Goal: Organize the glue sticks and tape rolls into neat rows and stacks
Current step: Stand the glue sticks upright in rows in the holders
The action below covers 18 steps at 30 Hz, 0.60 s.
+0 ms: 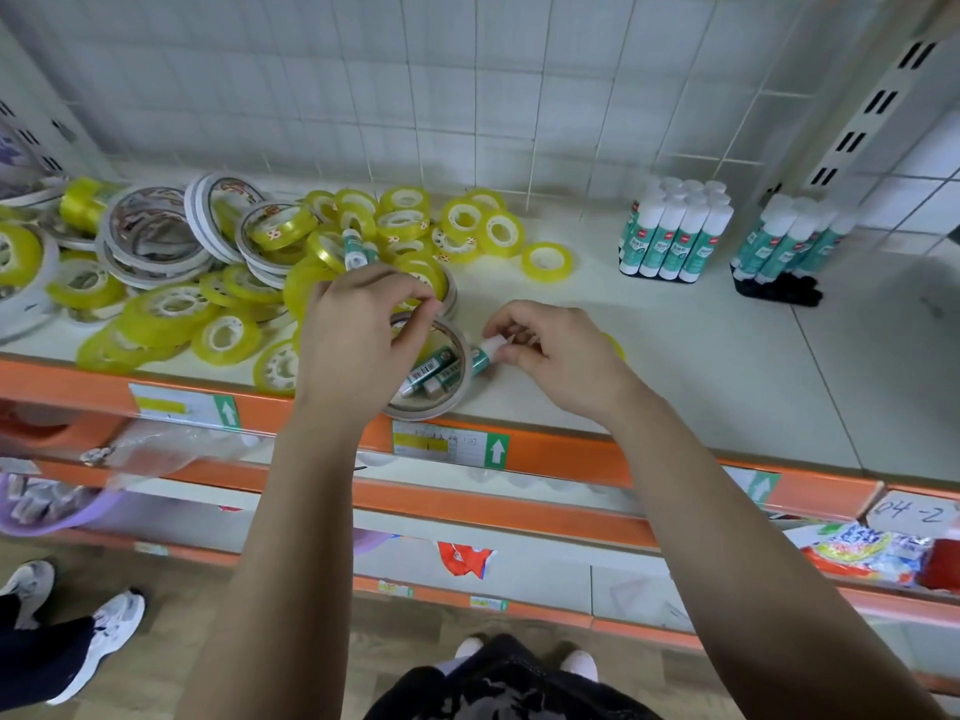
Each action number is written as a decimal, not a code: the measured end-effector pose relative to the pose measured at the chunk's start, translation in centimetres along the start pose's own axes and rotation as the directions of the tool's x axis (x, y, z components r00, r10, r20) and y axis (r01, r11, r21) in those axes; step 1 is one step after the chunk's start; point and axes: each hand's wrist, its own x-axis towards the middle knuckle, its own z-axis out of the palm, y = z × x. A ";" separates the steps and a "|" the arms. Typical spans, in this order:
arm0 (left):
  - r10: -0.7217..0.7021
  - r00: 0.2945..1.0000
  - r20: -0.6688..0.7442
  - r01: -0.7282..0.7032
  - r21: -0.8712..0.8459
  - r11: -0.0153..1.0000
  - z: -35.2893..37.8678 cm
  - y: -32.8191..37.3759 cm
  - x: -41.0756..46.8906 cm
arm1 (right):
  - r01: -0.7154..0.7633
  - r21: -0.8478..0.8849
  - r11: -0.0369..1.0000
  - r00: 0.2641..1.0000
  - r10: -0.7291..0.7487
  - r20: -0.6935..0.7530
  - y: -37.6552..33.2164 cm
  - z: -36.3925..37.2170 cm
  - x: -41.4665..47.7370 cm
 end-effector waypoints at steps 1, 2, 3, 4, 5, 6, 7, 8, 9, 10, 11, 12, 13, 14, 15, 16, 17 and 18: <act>0.001 1.000 0.002 -0.001 -0.003 1.000 0.0 0.0 0.0 | -0.009 0.031 0.999 1.000 0.009 -0.013 0.1 -0.1 0.1; 0.000 1.000 0.003 0.000 -0.007 1.000 0.0 0.0 0.0 | -0.017 0.064 0.998 1.000 0.018 -0.022 0.3 -0.2 0.2; -0.002 1.000 0.004 0.002 -0.012 1.000 0.1 -0.1 0.0 | -0.025 0.105 0.994 0.999 0.028 -0.024 0.4 -0.3 0.3; -0.003 1.000 0.003 0.004 -0.016 1.000 0.1 -0.1 0.0 | -0.036 0.152 0.988 0.999 0.039 -0.019 0.6 -0.3 0.3; -0.005 1.000 0.003 0.005 -0.020 1.000 0.1 -0.1 0.0 | -0.050 0.205 0.977 0.999 0.053 -0.010 0.6 -0.4 0.4; -0.007 1.000 0.003 0.007 -0.024 1.000 0.1 -0.2 0.0 | -0.064 0.260 0.963 0.998 0.067 -0.002 0.6 -0.6 0.4; -0.007 1.000 0.004 0.008 -0.027 1.000 0.2 -0.2 0.0 | -0.078 0.311 0.947 0.997 0.081 0.004 0.6 -0.7 0.4; -0.007 1.000 0.005 0.008 -0.029 1.000 0.2 -0.2 0.0 | -0.085 0.347 0.934 0.996 0.089 0.006 0.6 -0.8 0.4; -0.007 1.000 0.006 0.007 -0.031 0.999 0.2 -0.2 0.0 | -0.087 0.365 0.927 0.996 0.091 0.006 0.7 -0.9 0.4; -0.007 1.000 0.005 0.007 -0.034 0.999 0.2 -0.1 0.0 | -0.088 0.372 0.924 0.996 0.093 0.005 0.7 -0.9 0.5; -0.007 1.000 0.003 0.007 -0.038 0.999 0.2 -0.1 0.0 | -0.087 0.375 0.923 0.996 0.093 0.002 0.7 -1.0 0.5; -0.006 1.000 0.001 0.006 -0.041 0.999 0.2 0.0 0.1 | -0.084 0.379 0.922 0.996 0.094 -0.007 0.8 -1.0 0.5; -0.006 1.000 -0.002 0.006 -0.044 0.999 0.2 0.1 0.1 | -0.077 0.390 0.917 0.995 0.094 -0.024 0.8 -1.1 0.5; -0.005 1.000 -0.004 0.005 -0.043 0.999 0.2 0.2 0.1 | -0.071 0.405 0.912 0.994 0.098 -0.048 0.8 -1.1 0.5; -0.005 1.000 -0.007 0.005 -0.040 0.999 0.2 0.3 0.1 | -0.067 0.422 0.904 0.991 0.108 -0.075 0.8 -1.2 0.5; -0.004 1.000 -0.007 0.004 -0.037 0.999 0.2 0.3 0.1 | -0.066 0.435 0.898 0.987 0.123 -0.103 0.8 -1.4 0.5; -0.003 1.000 -0.005 0.003 -0.037 0.999 0.2 0.4 0.2 | -0.067 0.444 0.894 0.982 0.138 -0.130 0.8 -1.5 0.5; 0.001 1.000 -0.003 -0.001 -0.040 0.999 0.2 0.4 0.2 | -0.064 0.448 0.892 0.976 0.149 -0.157 0.8 -1.8 0.5</act>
